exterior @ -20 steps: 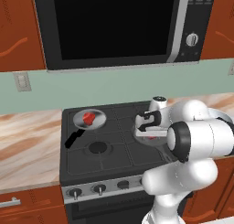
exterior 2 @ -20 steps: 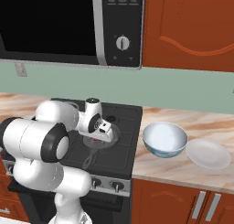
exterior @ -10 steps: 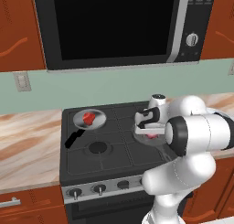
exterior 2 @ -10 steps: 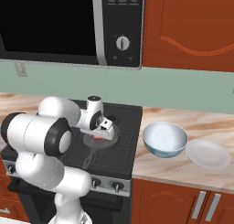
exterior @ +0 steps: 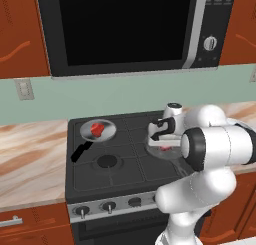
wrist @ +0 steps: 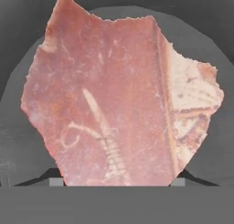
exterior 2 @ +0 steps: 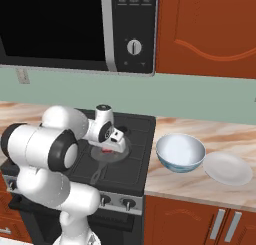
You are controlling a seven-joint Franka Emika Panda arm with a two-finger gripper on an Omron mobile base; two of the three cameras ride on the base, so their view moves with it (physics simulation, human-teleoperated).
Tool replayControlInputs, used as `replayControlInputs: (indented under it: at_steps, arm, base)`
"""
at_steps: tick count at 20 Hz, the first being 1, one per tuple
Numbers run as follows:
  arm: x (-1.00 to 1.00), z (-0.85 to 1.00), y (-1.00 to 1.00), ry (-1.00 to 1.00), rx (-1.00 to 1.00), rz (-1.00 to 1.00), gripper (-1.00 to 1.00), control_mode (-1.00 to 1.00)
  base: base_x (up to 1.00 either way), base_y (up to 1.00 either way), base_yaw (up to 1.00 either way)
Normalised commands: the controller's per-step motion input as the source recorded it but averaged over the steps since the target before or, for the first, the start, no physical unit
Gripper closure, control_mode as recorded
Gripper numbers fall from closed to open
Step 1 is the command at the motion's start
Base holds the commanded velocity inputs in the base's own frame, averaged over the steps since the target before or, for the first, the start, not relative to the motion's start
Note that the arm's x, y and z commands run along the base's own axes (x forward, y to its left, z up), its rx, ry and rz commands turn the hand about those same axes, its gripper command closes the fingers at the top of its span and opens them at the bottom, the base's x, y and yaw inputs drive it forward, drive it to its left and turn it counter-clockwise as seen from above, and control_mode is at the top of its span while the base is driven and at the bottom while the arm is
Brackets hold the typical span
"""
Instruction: Place one of the steaks on the plate and the other in the bowl. Then place the bowl in the fridge.
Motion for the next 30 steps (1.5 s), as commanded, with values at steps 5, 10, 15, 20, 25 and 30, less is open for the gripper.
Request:
replayControlInputs:
  at_steps: [5,10,15,20,25,30]
  arm:
    - [-0.56,0.57,-0.15,-0.25,0.00,0.00,1.00,-1.00]
    - [-0.39,0.87,-0.46,-0.15,-0.06,-0.01,1.00,-1.00]
    - [-0.30,1.00,-0.67,-0.05,-0.09,0.00,1.00,-1.00]
    - [-0.21,0.91,-0.83,0.00,-0.05,-0.04,1.00,-1.00]
    - [-0.17,0.38,-0.94,0.04,-0.01,-0.08,1.00,-1.00]
    - [0.00,-0.09,-1.00,0.07,0.00,-0.09,1.00,-1.00]
  base:
    - [0.00,0.00,0.00]
    - [0.00,0.00,0.00]
    - [0.00,0.00,0.00]
    - [0.00,0.00,0.00]
    - [0.00,0.00,0.00]
    - [0.00,0.00,0.00]
